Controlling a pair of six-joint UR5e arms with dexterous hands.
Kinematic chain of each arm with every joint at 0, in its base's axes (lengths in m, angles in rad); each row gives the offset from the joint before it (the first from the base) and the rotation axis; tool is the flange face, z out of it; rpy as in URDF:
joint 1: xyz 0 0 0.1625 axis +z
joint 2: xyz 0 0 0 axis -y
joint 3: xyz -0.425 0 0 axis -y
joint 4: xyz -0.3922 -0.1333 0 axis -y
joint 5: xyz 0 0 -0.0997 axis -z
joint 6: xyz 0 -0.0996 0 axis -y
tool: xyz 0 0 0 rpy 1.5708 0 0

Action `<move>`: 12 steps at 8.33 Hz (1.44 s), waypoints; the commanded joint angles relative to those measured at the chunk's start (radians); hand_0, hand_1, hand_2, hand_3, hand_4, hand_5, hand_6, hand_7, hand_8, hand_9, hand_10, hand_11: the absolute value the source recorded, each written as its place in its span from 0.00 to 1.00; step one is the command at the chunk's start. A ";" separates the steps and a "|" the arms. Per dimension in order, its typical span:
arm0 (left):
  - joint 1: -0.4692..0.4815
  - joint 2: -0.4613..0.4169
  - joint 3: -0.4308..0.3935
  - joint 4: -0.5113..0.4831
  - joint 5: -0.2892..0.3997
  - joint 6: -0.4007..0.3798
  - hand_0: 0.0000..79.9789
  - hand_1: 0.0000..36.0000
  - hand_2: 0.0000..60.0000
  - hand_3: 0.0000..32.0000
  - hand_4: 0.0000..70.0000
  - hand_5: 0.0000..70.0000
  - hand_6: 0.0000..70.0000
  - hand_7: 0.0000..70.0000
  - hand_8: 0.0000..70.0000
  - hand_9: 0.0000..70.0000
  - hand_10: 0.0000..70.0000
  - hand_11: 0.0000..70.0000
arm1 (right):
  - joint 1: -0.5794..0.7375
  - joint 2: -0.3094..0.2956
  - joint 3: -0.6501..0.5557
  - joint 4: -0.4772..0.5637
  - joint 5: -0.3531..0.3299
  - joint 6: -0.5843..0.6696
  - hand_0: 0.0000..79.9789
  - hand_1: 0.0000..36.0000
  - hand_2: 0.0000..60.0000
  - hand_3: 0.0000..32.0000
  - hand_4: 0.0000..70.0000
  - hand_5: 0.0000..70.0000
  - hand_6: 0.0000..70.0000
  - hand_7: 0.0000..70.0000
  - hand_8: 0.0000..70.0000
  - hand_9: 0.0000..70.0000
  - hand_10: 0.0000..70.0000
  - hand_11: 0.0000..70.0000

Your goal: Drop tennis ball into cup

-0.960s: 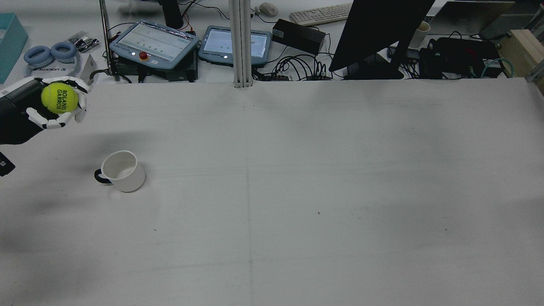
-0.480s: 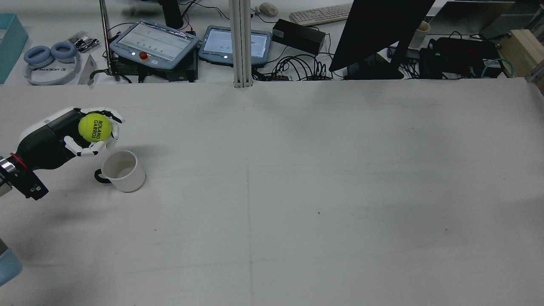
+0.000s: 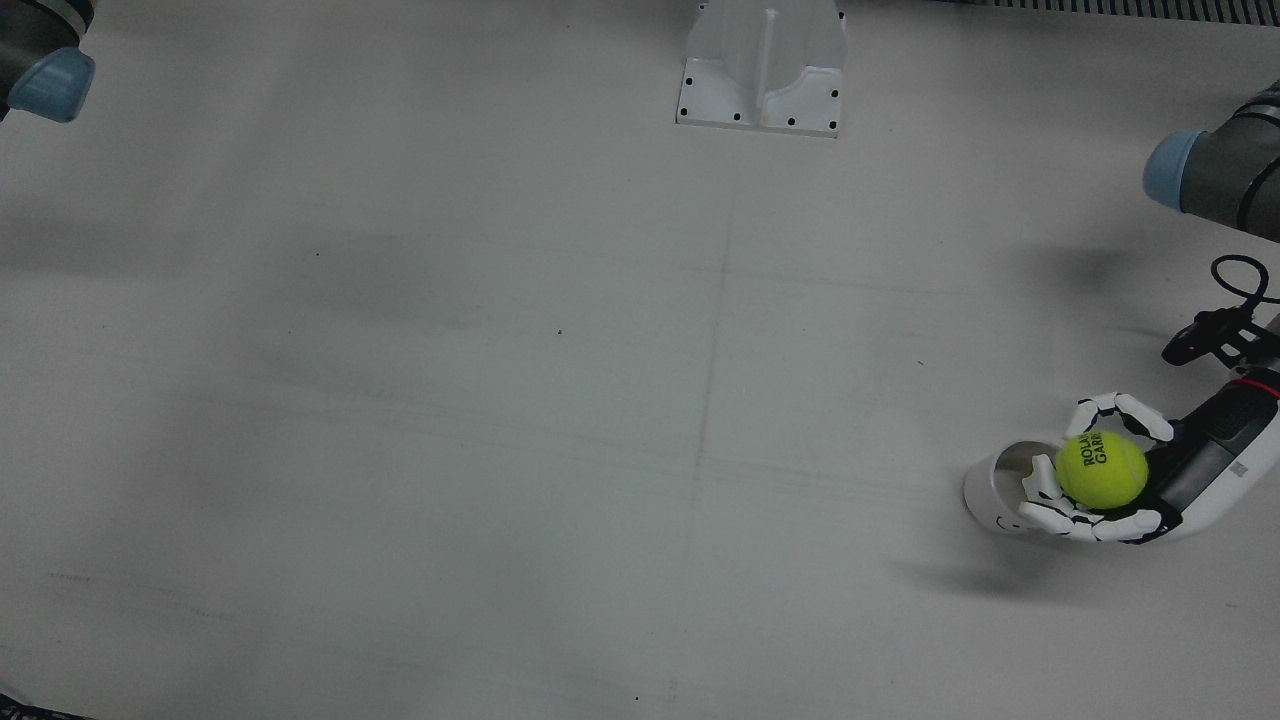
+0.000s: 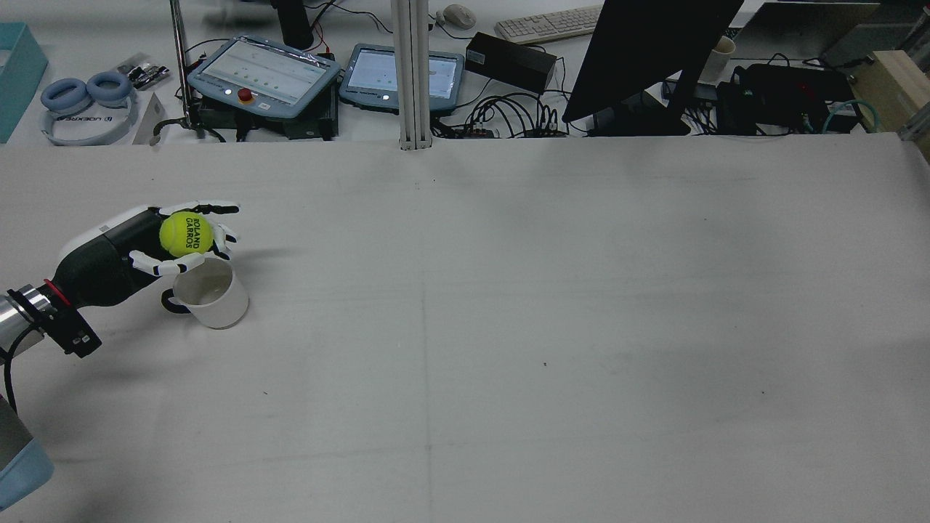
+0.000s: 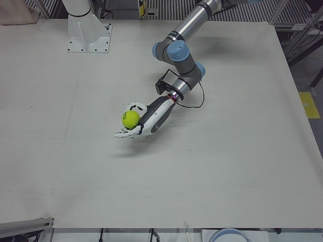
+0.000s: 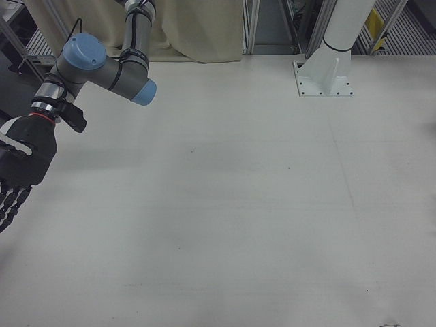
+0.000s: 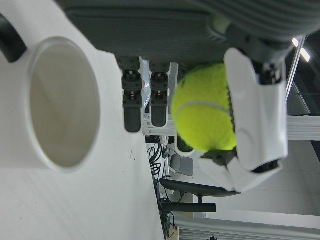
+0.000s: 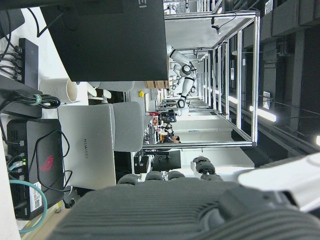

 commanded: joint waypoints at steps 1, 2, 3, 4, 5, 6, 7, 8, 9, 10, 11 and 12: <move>0.007 -0.002 0.000 -0.009 0.002 -0.002 0.69 0.79 0.81 0.00 0.28 0.24 0.64 0.39 0.28 0.28 0.31 0.48 | 0.001 0.000 0.000 0.002 0.000 0.000 0.00 0.00 0.00 0.00 0.00 0.00 0.00 0.00 0.00 0.00 0.00 0.00; 0.007 -0.002 -0.002 -0.009 0.003 -0.003 0.68 0.79 0.81 0.00 0.26 0.22 0.57 0.39 0.27 0.27 0.30 0.47 | 0.001 0.000 0.000 0.000 0.000 0.000 0.00 0.00 0.00 0.00 0.00 0.00 0.00 0.00 0.00 0.00 0.00 0.00; 0.006 -0.002 -0.006 -0.009 0.005 -0.003 0.68 0.79 0.80 0.00 0.26 0.22 0.57 0.38 0.26 0.27 0.30 0.47 | 0.001 0.000 0.000 0.000 0.000 0.000 0.00 0.00 0.00 0.00 0.00 0.00 0.00 0.00 0.00 0.00 0.00 0.00; 0.007 -0.002 -0.006 -0.009 0.005 -0.003 0.68 0.78 0.81 0.00 0.26 0.24 0.66 0.36 0.28 0.26 0.30 0.47 | -0.001 0.000 0.000 0.000 0.000 0.000 0.00 0.00 0.00 0.00 0.00 0.00 0.00 0.00 0.00 0.00 0.00 0.00; 0.006 -0.002 -0.009 -0.007 0.005 -0.005 0.68 0.78 0.82 0.00 0.25 0.24 0.66 0.36 0.28 0.26 0.30 0.47 | 0.001 0.000 0.000 0.000 0.000 0.000 0.00 0.00 0.00 0.00 0.00 0.00 0.00 0.00 0.00 0.00 0.00 0.00; 0.003 -0.001 -0.023 -0.006 0.007 -0.005 0.67 0.76 0.82 0.00 0.25 0.24 0.69 0.35 0.28 0.26 0.30 0.46 | 0.001 0.000 0.000 0.000 0.000 0.000 0.00 0.00 0.00 0.00 0.00 0.00 0.00 0.00 0.00 0.00 0.00 0.00; -0.014 0.001 -0.064 0.020 0.007 -0.005 0.67 0.78 0.78 0.00 0.24 0.20 0.47 0.38 0.24 0.26 0.29 0.46 | 0.001 0.000 0.000 0.000 0.000 0.000 0.00 0.00 0.00 0.00 0.00 0.00 0.00 0.00 0.00 0.00 0.00 0.00; -0.109 -0.001 -0.104 0.052 0.013 0.000 0.67 0.76 0.82 0.00 0.24 0.24 0.68 0.34 0.28 0.25 0.29 0.45 | 0.001 0.000 0.000 0.000 0.000 0.000 0.00 0.00 0.00 0.00 0.00 0.00 0.00 0.00 0.00 0.00 0.00 0.00; -0.199 -0.010 -0.101 0.074 0.022 0.001 0.68 0.78 0.80 0.00 0.25 0.22 0.56 0.37 0.25 0.26 0.29 0.45 | 0.001 0.000 0.000 0.000 0.000 0.000 0.00 0.00 0.00 0.00 0.00 0.00 0.00 0.00 0.00 0.00 0.00 0.00; -0.296 -0.008 -0.069 0.081 0.025 0.006 0.68 0.80 0.83 0.00 0.27 0.23 0.60 0.38 0.27 0.26 0.30 0.47 | 0.001 0.000 0.000 0.000 0.000 0.000 0.00 0.00 0.00 0.00 0.00 0.00 0.00 0.00 0.00 0.00 0.00 0.00; -0.394 -0.008 -0.045 0.078 0.045 0.009 0.70 0.83 0.89 0.00 0.28 0.26 0.73 0.38 0.30 0.27 0.33 0.51 | -0.001 0.000 0.000 0.000 0.000 0.000 0.00 0.00 0.00 0.00 0.00 0.00 0.00 0.00 0.00 0.00 0.00 0.00; -0.451 -0.005 -0.040 0.078 0.057 0.012 0.72 0.89 0.87 0.00 0.29 0.24 0.59 0.43 0.28 0.29 0.35 0.54 | 0.001 0.000 0.000 0.000 0.000 0.000 0.00 0.00 0.00 0.00 0.00 0.00 0.00 0.00 0.00 0.00 0.00 0.00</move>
